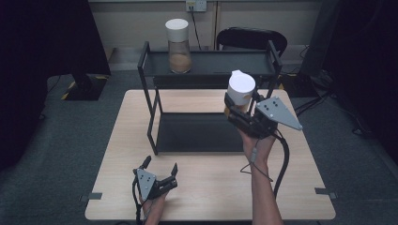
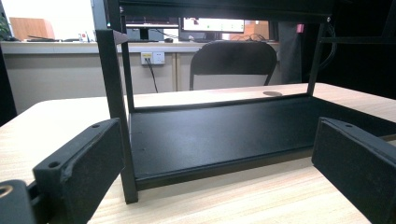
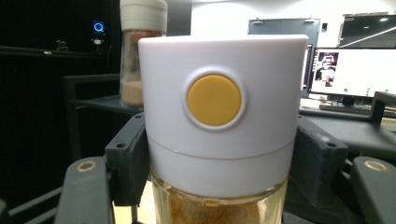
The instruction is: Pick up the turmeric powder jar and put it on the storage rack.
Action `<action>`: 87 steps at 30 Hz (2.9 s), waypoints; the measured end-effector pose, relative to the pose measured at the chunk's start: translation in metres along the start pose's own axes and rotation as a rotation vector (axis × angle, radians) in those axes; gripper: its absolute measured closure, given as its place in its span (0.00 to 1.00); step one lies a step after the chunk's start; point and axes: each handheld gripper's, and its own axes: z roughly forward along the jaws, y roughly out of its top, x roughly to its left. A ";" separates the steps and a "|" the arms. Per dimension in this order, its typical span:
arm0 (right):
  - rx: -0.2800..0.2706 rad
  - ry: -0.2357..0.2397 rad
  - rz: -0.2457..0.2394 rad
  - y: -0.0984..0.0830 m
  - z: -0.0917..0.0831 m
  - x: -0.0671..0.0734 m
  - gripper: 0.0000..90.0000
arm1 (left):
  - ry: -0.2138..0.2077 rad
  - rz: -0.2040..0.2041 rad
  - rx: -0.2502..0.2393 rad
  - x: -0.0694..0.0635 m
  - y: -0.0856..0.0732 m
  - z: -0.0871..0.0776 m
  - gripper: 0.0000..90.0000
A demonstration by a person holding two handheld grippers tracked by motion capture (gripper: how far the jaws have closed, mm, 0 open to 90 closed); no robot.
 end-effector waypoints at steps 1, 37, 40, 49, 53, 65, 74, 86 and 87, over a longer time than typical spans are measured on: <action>-0.002 0.001 0.000 0.002 0.002 -0.001 0.33 | 0.000 0.000 0.000 0.000 0.000 0.000 0.02; 0.008 -0.043 0.019 0.061 0.093 -0.010 0.33 | 0.006 -0.002 0.002 -0.001 0.000 0.000 0.02; 0.017 -0.046 0.024 0.061 0.100 -0.012 0.33 | 0.005 0.003 0.003 -0.001 0.001 0.000 0.02; 0.054 -0.061 0.040 0.062 0.123 -0.018 0.33 | 0.005 0.004 0.002 -0.001 0.000 0.000 0.02; 0.057 -0.058 0.049 0.059 0.128 -0.019 0.33 | 0.004 0.003 0.002 -0.001 0.000 0.000 0.02; 0.085 -0.057 0.058 0.059 0.138 -0.021 0.33 | 0.005 0.003 0.002 -0.001 0.000 0.000 0.02; 0.080 -0.066 0.047 0.057 0.140 -0.017 0.33 | 0.006 0.004 0.001 -0.001 0.000 0.000 0.02; 0.083 -0.075 0.036 0.059 0.141 -0.015 0.32 | 0.008 0.000 0.002 -0.001 0.000 0.000 0.03; 0.085 -0.076 0.037 0.059 0.141 -0.015 0.32 | 0.008 0.003 0.004 -0.001 0.001 0.000 0.03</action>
